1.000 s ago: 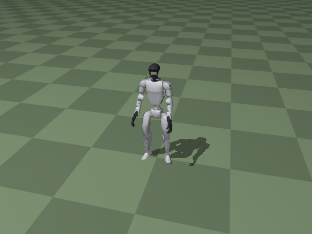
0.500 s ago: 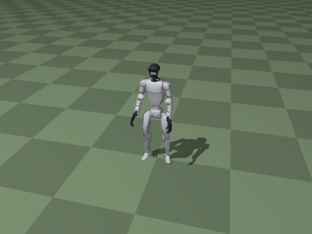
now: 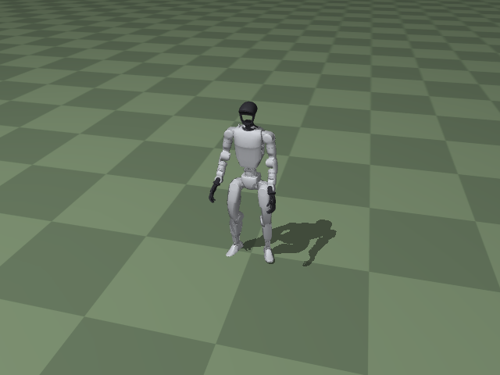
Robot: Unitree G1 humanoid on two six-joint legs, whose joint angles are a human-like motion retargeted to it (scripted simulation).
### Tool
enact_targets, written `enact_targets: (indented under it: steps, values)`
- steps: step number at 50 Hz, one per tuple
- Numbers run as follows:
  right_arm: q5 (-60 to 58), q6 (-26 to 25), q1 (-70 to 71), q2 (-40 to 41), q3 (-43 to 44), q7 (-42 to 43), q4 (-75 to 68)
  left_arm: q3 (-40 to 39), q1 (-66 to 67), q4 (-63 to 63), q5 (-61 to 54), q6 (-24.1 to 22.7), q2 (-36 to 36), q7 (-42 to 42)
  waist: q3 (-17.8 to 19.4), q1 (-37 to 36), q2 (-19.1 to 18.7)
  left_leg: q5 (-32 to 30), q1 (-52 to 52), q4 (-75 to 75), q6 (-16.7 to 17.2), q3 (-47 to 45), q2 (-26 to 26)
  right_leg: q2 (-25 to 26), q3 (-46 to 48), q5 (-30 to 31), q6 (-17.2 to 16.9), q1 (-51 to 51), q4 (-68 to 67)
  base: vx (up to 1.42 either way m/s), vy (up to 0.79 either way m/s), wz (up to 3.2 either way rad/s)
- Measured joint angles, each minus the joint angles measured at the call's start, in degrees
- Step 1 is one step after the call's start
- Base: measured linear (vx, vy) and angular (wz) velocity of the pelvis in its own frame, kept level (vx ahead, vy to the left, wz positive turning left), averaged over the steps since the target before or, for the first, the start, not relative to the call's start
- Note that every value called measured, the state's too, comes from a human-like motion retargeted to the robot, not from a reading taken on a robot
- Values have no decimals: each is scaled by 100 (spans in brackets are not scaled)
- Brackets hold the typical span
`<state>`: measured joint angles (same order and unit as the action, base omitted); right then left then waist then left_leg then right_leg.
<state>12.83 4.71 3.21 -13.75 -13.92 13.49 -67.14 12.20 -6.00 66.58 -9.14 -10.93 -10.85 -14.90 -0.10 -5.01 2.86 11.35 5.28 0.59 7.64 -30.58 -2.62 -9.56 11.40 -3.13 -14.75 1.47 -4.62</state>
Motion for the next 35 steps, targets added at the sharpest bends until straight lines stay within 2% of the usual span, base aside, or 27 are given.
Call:
enact_targets:
  steps: [11, 17, 21, 26, 30, 33, 35]
  values:
    - [-25, 16, 348, 91, -72, 163, 6, -6, 25, 260, -14, 48, 33, -65, 69, 114, -22, 24, 71, 26, -24, -101, -28, 36, -100, 14, -13, -19, -8, 0, 0, 0]
    - [-754, -42, 280, -3, 53, -235, 501, -404, 186, -232, 389, 80, -124, 263, 112, 127, -9, 11, 71, 22, -4, -140, -57, 76, -124, 26, -25, 3, -10, 0, 0, 0]
    - [-1718, -70, -210, -537, 199, -796, 2043, -763, 765, -1783, 926, 87, -565, 711, 155, 93, -3, -15, 38, 16, 30, -161, -110, 141, -118, 53, -25, 42, 6, 0, 0, 0]
    - [-2350, 182, -1246, -1917, 894, -1624, 5053, -1389, 1912, -4783, 1211, -140, -1692, 1343, 167, 3, -4, -48, -20, 22, 100, -172, -187, 229, -91, 95, -25, 88, 40, 0, 0, 0]
    - [-1974, 478, -2161, -3200, 2122, -1784, 7376, -2332, 2706, -7074, 903, -491, -2905, 1485, 163, -85, 4, -71, -61, 36, 168, -155, -241, 283, -52, 123, -25, 100, 67, 0, 0, 0]
    - [-1614, 914, -2813, -4054, 3355, -1460, 8533, -3270, 3092, -8228, 697, -910, -3816, 1265, 139, -133, 14, -89, -88, 49, 231, -125, -277, 315, -12, 137, -25, 96, 87, 0, 0, 0]
    - [-1142, 1086, -3174, -4464, 4240, -1773, 9025, -3886, 3221, -8733, 588, -1072, -4327, 1297, 124, -153, 25, -97, -96, 55, 242, -91, -275, 306, 17, 144, -25, 79, 95, 0, 0, 0]
